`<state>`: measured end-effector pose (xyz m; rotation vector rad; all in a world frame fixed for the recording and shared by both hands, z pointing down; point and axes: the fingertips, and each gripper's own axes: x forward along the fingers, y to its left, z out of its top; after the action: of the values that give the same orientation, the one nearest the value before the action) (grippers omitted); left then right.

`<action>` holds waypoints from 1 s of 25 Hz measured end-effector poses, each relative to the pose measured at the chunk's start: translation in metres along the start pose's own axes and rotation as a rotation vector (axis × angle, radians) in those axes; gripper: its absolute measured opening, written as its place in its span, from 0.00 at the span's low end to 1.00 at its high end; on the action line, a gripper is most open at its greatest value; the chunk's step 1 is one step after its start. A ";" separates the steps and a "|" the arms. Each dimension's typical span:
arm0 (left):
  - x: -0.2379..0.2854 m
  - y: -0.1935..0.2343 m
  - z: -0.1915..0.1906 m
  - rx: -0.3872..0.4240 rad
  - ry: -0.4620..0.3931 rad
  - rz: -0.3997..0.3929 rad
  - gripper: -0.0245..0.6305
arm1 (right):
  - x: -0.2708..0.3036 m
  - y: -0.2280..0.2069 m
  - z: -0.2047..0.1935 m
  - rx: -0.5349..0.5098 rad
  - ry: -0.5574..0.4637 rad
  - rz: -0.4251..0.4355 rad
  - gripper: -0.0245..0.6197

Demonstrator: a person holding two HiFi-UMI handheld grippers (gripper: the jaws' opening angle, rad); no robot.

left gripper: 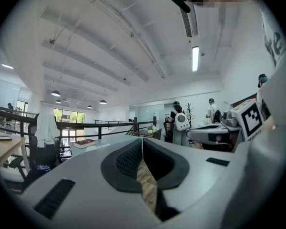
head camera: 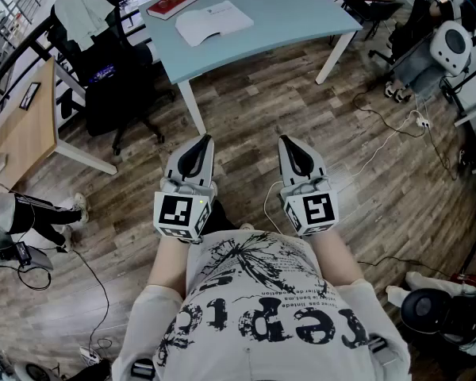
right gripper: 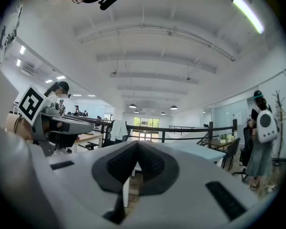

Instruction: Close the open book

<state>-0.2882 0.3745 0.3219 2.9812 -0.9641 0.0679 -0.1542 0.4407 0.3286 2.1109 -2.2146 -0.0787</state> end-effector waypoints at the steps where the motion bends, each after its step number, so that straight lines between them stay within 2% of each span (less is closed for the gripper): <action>1: 0.001 0.000 -0.003 -0.001 -0.002 -0.004 0.07 | 0.000 0.000 -0.002 -0.005 -0.008 -0.003 0.05; 5: 0.004 0.002 -0.013 -0.003 0.000 -0.012 0.07 | 0.002 0.001 -0.006 -0.017 -0.030 -0.012 0.05; 10: 0.013 0.001 -0.016 -0.014 0.014 -0.020 0.07 | 0.007 -0.005 -0.011 -0.005 -0.009 -0.010 0.05; 15: 0.028 0.000 -0.022 -0.025 0.006 -0.040 0.07 | 0.014 -0.024 -0.021 0.022 -0.002 -0.067 0.05; 20: 0.058 0.019 -0.032 -0.036 0.033 -0.027 0.07 | 0.042 -0.043 -0.037 0.039 0.038 -0.087 0.05; 25: 0.112 0.051 -0.040 -0.056 0.045 -0.013 0.07 | 0.095 -0.067 -0.046 0.042 0.052 -0.080 0.05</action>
<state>-0.2292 0.2682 0.3662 2.9217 -0.9260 0.1060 -0.0874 0.3436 0.3707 2.1969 -2.1215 0.0171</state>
